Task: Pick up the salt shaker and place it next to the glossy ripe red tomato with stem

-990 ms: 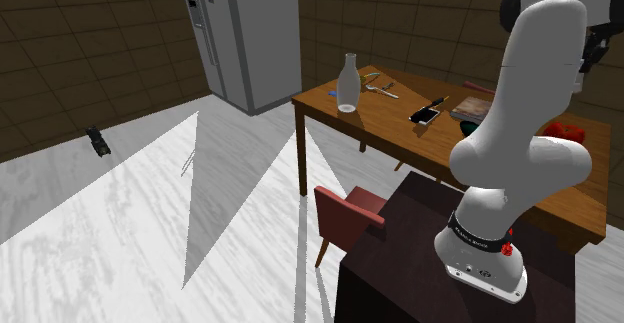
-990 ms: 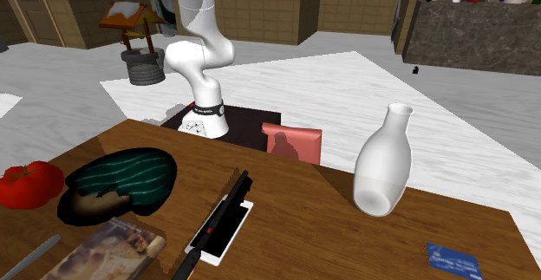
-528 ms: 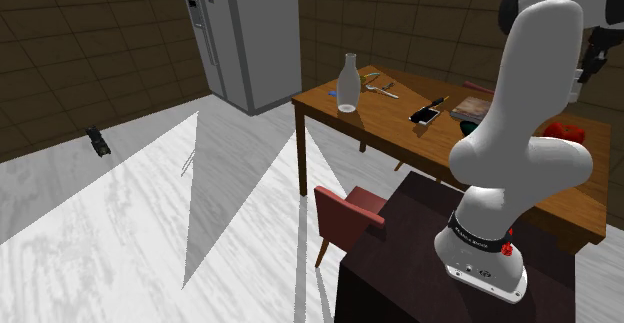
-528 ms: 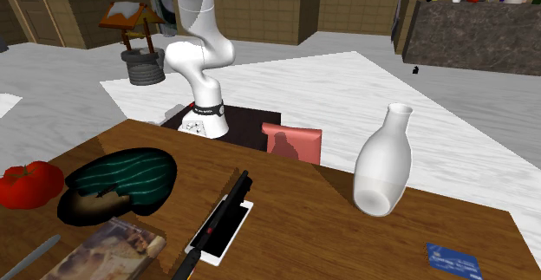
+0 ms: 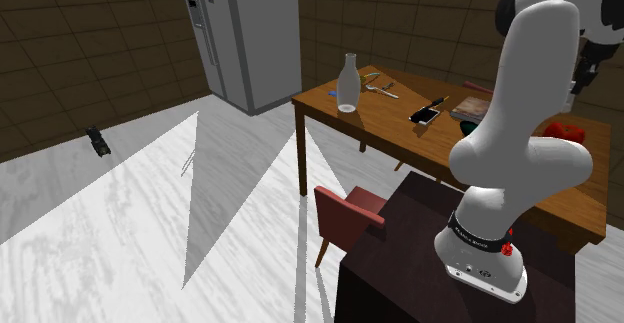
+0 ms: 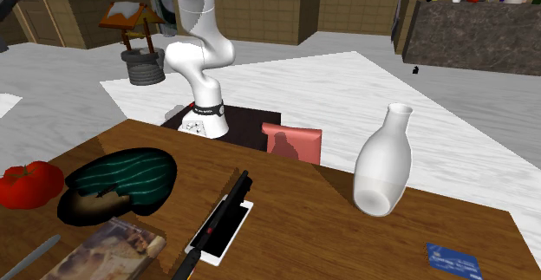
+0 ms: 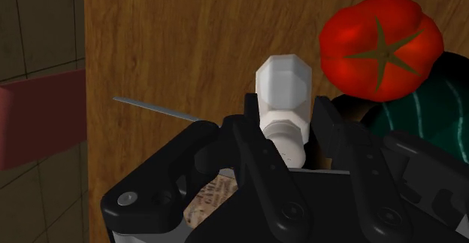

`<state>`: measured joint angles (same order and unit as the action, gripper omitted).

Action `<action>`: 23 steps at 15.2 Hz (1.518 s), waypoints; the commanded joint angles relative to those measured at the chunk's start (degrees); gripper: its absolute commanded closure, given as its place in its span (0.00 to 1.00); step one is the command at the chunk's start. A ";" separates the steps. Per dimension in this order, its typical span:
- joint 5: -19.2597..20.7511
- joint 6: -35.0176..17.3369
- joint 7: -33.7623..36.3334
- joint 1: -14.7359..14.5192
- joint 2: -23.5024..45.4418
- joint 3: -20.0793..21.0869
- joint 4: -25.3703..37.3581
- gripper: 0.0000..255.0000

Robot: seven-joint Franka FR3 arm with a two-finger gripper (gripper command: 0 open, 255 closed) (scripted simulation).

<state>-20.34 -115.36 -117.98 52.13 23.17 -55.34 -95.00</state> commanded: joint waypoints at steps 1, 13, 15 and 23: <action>-0.40 -1.36 -0.28 -0.02 0.30 0.24 -1.18 1.00; -4.13 -8.84 -2.65 1.24 3.58 2.74 -6.50 1.00; -4.88 -10.00 -3.11 1.58 4.26 3.29 -7.18 1.00; -5.76 -11.30 -3.65 2.00 5.07 3.95 -7.88 1.00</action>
<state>-26.09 -126.65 -121.63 54.14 28.24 -51.39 -102.87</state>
